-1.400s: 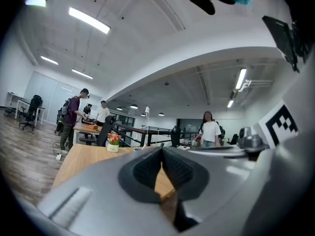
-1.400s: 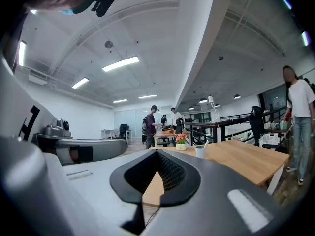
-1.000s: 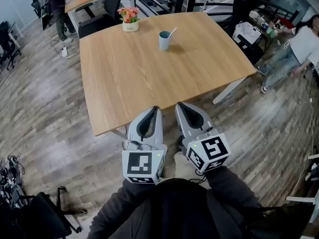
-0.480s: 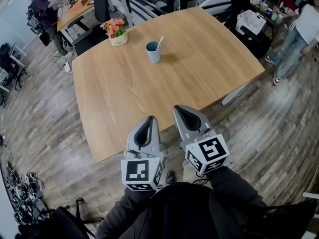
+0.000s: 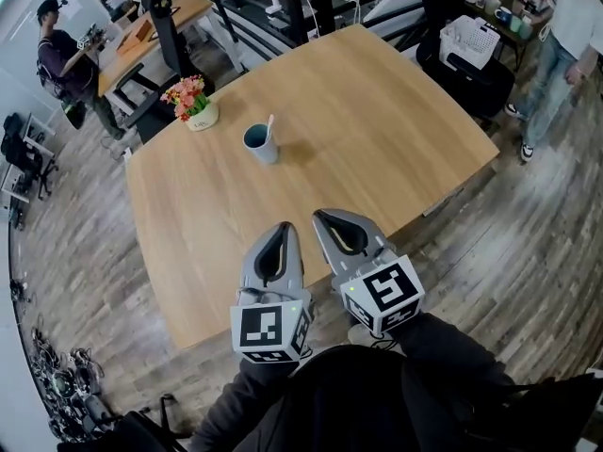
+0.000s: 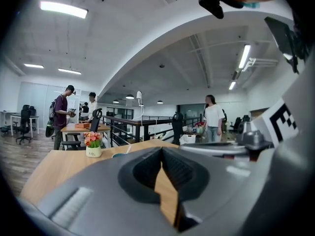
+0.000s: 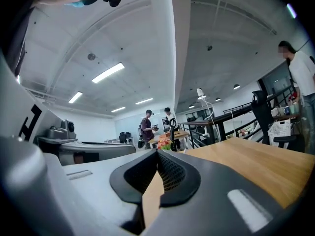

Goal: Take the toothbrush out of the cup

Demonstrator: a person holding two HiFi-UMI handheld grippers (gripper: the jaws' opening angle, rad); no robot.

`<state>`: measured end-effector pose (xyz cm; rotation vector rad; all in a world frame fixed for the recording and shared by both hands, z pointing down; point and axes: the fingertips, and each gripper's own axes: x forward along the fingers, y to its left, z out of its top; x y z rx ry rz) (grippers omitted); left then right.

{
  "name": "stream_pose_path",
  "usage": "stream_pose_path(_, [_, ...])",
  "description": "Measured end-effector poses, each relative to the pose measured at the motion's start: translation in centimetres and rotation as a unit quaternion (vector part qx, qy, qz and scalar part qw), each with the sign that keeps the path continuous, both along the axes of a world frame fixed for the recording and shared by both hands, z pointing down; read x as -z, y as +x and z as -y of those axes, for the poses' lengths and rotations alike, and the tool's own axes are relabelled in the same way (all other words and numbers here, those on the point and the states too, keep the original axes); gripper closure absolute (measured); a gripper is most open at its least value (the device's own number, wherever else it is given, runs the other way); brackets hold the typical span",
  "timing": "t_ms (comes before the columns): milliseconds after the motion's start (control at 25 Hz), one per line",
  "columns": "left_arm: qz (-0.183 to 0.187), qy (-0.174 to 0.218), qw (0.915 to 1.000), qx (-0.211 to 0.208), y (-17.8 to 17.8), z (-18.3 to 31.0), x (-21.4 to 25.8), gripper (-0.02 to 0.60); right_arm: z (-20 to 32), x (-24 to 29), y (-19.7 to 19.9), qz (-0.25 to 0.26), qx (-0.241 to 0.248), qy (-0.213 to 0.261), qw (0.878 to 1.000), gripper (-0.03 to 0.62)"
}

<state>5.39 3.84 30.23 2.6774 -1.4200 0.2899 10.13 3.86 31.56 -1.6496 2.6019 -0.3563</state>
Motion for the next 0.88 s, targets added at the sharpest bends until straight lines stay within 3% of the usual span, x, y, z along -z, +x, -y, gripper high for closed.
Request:
stream_pose_path(200, [0.018,0.0,0.9998,0.013,1.9,1.4,0.1,0.574,1.6,-0.1,1.1,0.014,0.025,0.0,1.0,0.592])
stream_pose_path(440, [0.028,-0.004,0.9989,0.036,1.3,2.9,-0.6,0.574,3.6,-0.7,0.8,0.026,0.045,-0.001,0.999,0.592])
stream_pose_path(880, [0.008,-0.021,0.9982,0.055,-0.5,6.6,-2.3,0.574,7.4,-2.3,-0.2,0.012,0.049,-0.016,0.999,0.592])
